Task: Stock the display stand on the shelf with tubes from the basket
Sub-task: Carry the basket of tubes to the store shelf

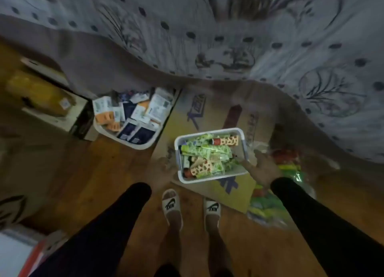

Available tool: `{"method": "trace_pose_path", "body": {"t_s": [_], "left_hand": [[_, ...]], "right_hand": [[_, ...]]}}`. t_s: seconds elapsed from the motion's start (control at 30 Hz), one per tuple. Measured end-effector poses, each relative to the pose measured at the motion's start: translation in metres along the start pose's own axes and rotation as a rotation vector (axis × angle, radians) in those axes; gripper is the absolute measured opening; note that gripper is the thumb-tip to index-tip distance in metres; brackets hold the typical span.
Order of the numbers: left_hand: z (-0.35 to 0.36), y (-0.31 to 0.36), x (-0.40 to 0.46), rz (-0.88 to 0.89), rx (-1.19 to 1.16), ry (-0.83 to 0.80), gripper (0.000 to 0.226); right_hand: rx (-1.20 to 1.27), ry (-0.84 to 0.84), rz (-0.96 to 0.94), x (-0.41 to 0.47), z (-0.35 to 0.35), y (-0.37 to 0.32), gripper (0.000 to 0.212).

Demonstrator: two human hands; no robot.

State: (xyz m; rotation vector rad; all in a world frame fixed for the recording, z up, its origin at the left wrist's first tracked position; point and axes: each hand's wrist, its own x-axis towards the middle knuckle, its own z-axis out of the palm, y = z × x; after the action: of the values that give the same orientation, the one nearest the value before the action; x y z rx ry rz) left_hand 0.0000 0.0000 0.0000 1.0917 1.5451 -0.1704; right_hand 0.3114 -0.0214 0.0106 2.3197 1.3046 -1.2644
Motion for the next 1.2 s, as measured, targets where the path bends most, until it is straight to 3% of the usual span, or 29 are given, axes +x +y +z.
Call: {"method": "trace_pose_path", "body": {"t_s": [0.03, 0.17, 0.27, 0.37, 0.47, 0.7, 0.8, 0.9, 1.0, 1.1, 1.2], "left_hand": [[0.008, 0.002, 0.009, 0.031, -0.045, -0.009, 0.023], [0.035, -0.002, 0.055, -0.036, -0.195, 0.078, 0.044], [0.051, 0.006, 0.07, -0.044, -0.301, 0.111, 0.028], [0.067, 0.004, 0.085, -0.104, -0.477, 0.148, 0.051], [0.077, 0.0, 0.089, -0.154, -0.584, 0.219, 0.072], [0.067, 0.013, 0.018, -0.164, -0.778, 0.314, 0.061], [0.056, 0.009, -0.037, -0.082, -0.835, 0.41, 0.07], [0.046, -0.003, -0.099, 0.001, -0.887, 0.483, 0.071], [0.039, -0.023, -0.159, 0.07, -0.842, 0.543, 0.06], [0.038, -0.051, -0.215, 0.062, -0.887, 0.67, 0.083], [0.044, -0.075, -0.28, 0.035, -0.968, 0.841, 0.064]], "right_hand": [[0.011, -0.005, 0.02, 0.012, 0.004, -0.001, 0.088], [0.085, -0.052, 0.012, 0.054, 0.017, 0.001, 0.079], [0.22, -0.094, -0.006, 0.069, 0.021, 0.002, 0.07], [0.404, -0.149, -0.035, 0.079, 0.023, 0.007, 0.082], [0.487, -0.183, -0.067, 0.077, 0.023, 0.007, 0.072], [0.467, -0.229, -0.226, 0.033, -0.013, -0.023, 0.064], [0.391, -0.271, -0.33, -0.005, -0.035, -0.054, 0.052], [0.303, -0.319, -0.427, -0.046, -0.05, -0.089, 0.082], [0.222, -0.384, -0.531, -0.091, -0.055, -0.122, 0.092], [0.124, -0.439, -0.643, -0.141, -0.047, -0.153, 0.109], [0.043, -0.525, -0.711, -0.191, -0.026, -0.179, 0.12]]}}
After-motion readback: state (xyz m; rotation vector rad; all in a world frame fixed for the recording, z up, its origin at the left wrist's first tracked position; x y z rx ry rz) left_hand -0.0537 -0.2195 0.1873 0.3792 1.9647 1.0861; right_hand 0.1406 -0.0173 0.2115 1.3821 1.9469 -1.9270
